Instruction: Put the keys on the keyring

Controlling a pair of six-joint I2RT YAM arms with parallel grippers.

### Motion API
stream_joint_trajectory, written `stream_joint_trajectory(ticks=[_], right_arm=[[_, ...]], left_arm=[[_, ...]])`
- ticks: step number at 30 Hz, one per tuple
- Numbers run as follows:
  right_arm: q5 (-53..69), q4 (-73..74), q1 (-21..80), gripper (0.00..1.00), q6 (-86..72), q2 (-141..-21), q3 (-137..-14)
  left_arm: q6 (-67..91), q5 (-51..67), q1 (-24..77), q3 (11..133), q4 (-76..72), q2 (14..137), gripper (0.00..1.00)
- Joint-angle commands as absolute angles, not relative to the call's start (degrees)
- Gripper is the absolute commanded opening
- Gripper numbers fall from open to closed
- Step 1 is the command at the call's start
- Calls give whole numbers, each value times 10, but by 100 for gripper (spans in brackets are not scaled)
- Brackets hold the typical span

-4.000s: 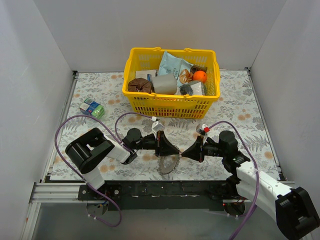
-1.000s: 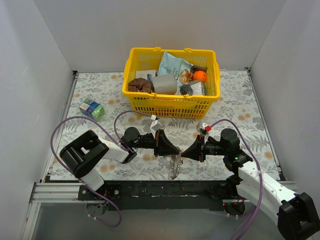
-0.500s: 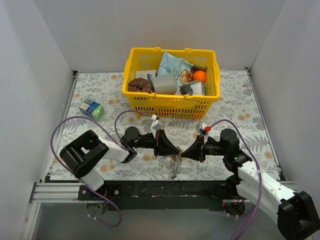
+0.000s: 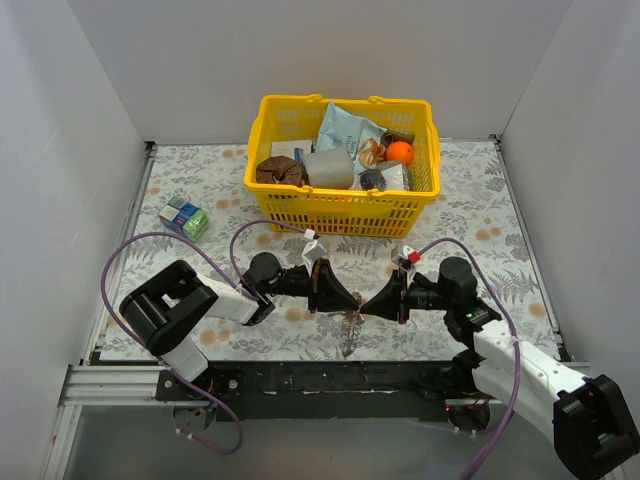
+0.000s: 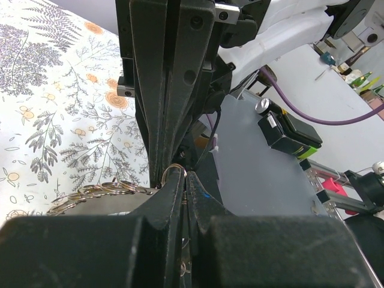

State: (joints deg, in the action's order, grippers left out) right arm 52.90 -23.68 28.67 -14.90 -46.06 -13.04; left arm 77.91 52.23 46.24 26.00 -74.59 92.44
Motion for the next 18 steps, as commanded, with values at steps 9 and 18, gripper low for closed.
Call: stream_joint_trajectory(ticks=[9,18], right_arm=[[493,-183,298,30,-101,-430,-147],[454,-126,298,98,-95,-374,-169]], left_arm=[[785,537,462,278,-1056,908,0],[783,538,462,268,-1056,904,0]])
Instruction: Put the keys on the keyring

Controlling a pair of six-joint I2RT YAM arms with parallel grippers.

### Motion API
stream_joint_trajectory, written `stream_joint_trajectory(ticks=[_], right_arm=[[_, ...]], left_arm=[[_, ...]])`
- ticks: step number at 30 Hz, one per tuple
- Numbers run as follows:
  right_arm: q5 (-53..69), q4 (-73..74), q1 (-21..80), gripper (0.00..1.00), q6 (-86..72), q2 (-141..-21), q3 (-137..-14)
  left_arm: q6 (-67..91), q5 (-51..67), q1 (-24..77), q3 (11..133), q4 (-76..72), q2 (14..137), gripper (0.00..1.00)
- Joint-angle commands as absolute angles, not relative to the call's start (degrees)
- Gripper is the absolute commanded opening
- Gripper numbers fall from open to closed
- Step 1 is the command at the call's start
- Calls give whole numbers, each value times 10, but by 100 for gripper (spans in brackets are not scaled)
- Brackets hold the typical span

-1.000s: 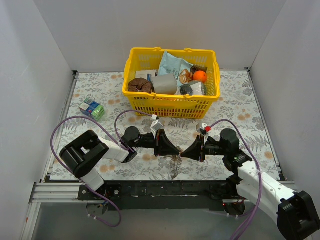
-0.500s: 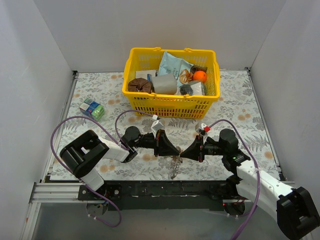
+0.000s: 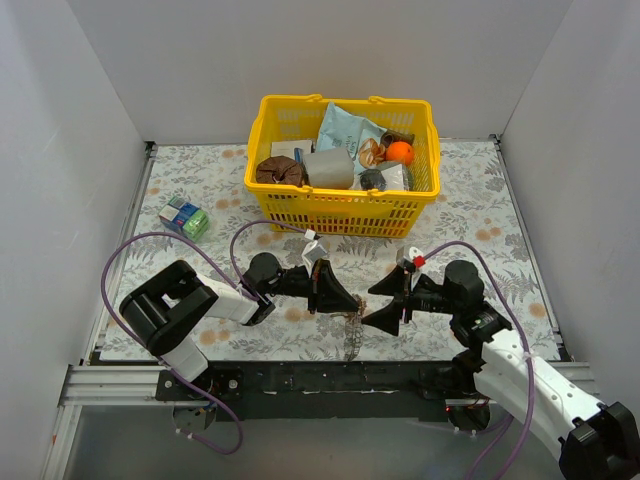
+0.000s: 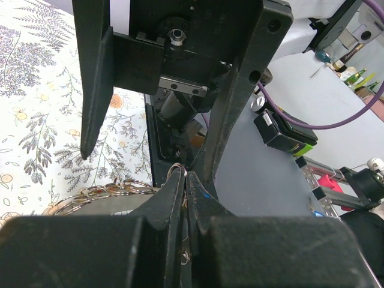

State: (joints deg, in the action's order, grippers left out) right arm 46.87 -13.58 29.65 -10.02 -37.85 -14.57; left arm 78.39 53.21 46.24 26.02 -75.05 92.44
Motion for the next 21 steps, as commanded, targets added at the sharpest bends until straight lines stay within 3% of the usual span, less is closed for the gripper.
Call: stream_joint_trajectory(ticks=[1,7,11,14,21], right_arm=[[454,-127,298,98,-97,-374,-169],[475,-174,298,88,-127,-375,-167],[486,-180,298,67,-134,-389,-175],[488,-185,298,57,-141,-391,-178],[493,-206,298,46,-156,-400,-171]], left_arm=[[781,538,462,265,-1056,904,0],[785,539,462,269,-1056,905,0],[787,537,463,269,-1057,909,0],[789,538,462,271,-1057,911,0],[793,539,462,272,-1057,913,0]])
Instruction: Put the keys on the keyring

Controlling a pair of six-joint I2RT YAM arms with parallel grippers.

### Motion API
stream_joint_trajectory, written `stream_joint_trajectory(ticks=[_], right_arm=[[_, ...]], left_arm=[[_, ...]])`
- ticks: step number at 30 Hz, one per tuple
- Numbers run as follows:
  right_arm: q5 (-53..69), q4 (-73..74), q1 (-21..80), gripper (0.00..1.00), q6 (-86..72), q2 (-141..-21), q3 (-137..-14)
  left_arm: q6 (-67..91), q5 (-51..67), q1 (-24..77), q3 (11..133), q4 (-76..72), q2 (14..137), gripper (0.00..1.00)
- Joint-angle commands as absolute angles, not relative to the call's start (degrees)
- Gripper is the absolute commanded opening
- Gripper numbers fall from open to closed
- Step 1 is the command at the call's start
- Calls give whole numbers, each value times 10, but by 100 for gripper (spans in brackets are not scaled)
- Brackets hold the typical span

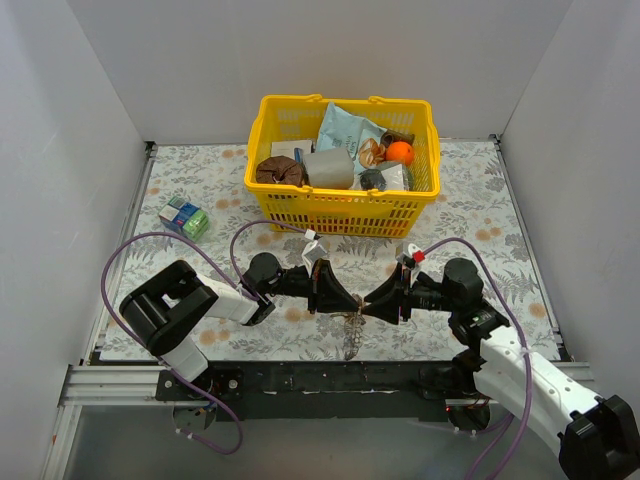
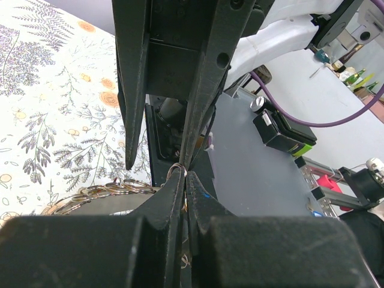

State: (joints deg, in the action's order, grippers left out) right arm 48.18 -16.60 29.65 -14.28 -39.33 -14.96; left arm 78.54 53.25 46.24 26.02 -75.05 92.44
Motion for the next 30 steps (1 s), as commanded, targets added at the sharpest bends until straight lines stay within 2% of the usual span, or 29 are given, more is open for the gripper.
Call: stream_joint_trajectory(ticks=[1,9,11,12,15,21,24,25,28,29,30], right_arm=[[495,-210,298,45,-163,-401,-170],[512,-243,298,32,-180,-422,-163],[518,-244,298,20,-182,-429,-165],[521,-243,298,17,-181,-432,-168],[530,-243,298,1,-182,-439,-170],[522,-201,298,1,-162,-432,-185],[513,-167,298,1,-139,-434,-196],[512,-158,298,1,-130,-433,-198],[505,-127,299,1,-118,-434,-207],[502,-113,299,1,-111,-435,-211],[497,-103,299,1,-108,-435,-214]], left_arm=[[794,540,462,272,-1057,913,0],[796,541,462,277,-1056,914,0],[798,541,462,279,-1056,916,0],[800,541,462,279,-1056,918,0],[802,544,462,280,-1056,920,0],[796,548,462,275,-1056,919,0],[795,541,462,272,-1046,924,11],[795,540,462,271,-1044,925,20],[776,517,462,258,-1019,920,36],[767,503,462,255,-1007,915,44],[750,496,462,253,-993,911,47]])
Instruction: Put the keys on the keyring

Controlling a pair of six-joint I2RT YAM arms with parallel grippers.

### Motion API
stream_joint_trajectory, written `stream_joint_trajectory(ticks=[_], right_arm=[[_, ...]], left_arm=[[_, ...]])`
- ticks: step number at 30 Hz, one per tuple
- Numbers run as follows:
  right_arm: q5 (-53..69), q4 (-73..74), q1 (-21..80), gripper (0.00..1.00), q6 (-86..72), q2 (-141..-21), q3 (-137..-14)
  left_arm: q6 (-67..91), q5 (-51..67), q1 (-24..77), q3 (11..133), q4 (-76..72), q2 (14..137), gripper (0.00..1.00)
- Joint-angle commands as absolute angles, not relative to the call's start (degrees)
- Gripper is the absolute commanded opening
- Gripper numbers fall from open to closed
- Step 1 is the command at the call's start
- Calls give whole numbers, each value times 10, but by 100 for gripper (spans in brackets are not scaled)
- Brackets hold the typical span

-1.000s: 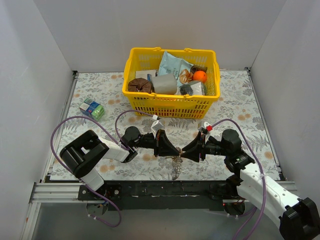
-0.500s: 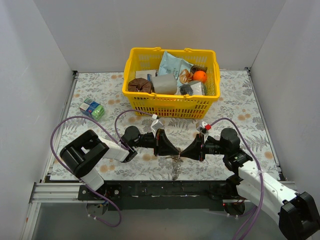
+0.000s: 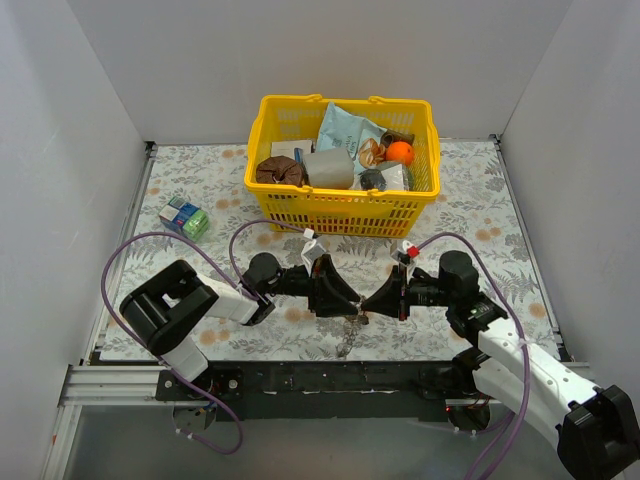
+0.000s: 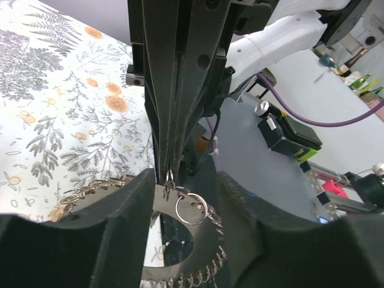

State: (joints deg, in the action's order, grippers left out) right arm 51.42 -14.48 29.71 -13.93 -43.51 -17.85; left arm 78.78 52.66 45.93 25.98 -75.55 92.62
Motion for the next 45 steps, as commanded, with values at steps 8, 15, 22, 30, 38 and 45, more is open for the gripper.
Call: stream_joint_trajectory(ticks=[8,15,22,30,38,45], right_arm=[[479,-33,300,1,-68,-452,-238],[479,-20,306,1,-59,-482,-251],[482,-18,318,1,-54,-497,-260],[455,-1,347,1,-39,-514,-267],[439,14,360,1,-35,-522,-270],[433,14,363,1,-33,-523,-270]], left_arm=[[626,454,462,283,-726,848,78],[441,465,462,401,-341,805,82],[307,504,462,487,-63,829,71],[238,572,462,521,27,866,51],[223,596,462,541,51,892,39],[215,607,463,544,63,899,37]])
